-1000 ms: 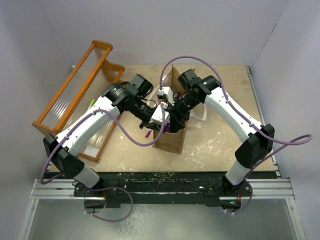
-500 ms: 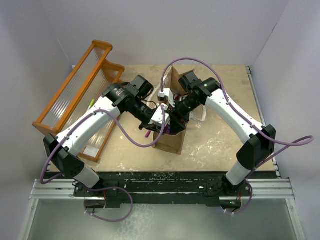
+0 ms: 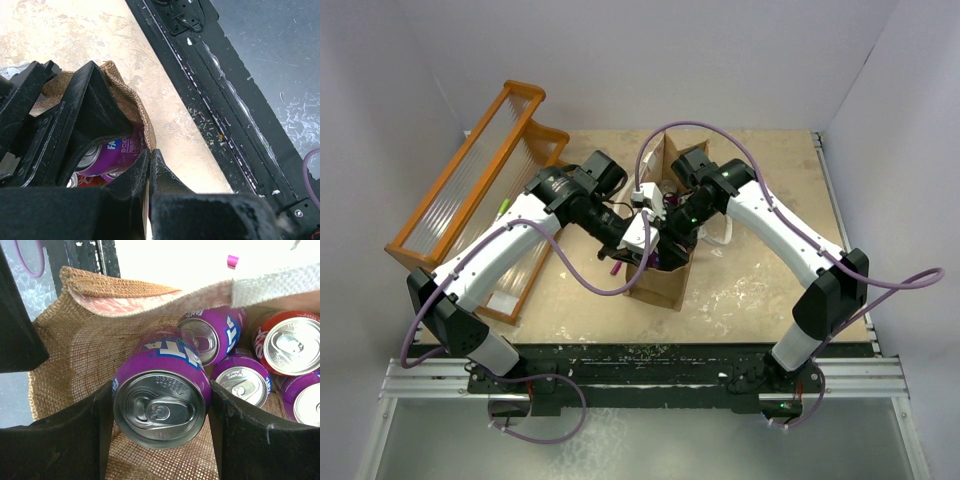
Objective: Place the beverage into the canvas bag
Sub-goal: Place the drink in the canvas bag.
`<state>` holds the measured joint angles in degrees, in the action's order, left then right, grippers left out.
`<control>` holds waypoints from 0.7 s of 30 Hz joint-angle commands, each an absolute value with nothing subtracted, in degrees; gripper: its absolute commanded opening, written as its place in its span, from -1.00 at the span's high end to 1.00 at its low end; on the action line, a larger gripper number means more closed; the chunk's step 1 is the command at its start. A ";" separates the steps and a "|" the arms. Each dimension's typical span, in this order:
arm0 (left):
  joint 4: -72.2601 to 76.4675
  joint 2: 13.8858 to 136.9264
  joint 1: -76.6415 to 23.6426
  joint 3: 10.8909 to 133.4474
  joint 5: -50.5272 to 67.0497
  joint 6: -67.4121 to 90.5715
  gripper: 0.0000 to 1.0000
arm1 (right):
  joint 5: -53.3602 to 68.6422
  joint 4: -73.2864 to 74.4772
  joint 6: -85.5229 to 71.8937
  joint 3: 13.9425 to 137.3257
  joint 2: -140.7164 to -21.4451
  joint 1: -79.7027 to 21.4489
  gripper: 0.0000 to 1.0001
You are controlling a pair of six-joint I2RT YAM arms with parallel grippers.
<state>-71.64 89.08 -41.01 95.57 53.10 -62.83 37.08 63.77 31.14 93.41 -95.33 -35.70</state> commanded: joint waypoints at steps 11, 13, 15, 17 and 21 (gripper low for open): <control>-69.34 88.14 -40.45 98.16 52.84 -66.01 1.00 | 21.19 66.16 19.50 96.04 -92.64 -37.13 1.00; -69.34 88.15 -40.47 98.12 52.95 -66.01 1.00 | 18.45 65.19 18.28 97.72 -92.33 -36.78 1.00; -69.40 88.20 -40.50 98.24 52.95 -66.01 1.00 | 16.50 64.60 17.38 99.16 -92.29 -36.54 1.00; -69.36 88.15 -40.45 98.26 52.90 -66.01 1.00 | 17.27 64.51 17.28 100.43 -92.22 -36.19 1.00; -69.34 88.15 -40.44 98.35 52.85 -66.09 1.00 | 28.18 67.33 20.29 103.52 -92.11 -35.14 1.00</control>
<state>-69.47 89.08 -40.62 96.14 51.75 -64.34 20.32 64.97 19.27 97.69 -93.76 -36.12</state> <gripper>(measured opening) 0.006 0.678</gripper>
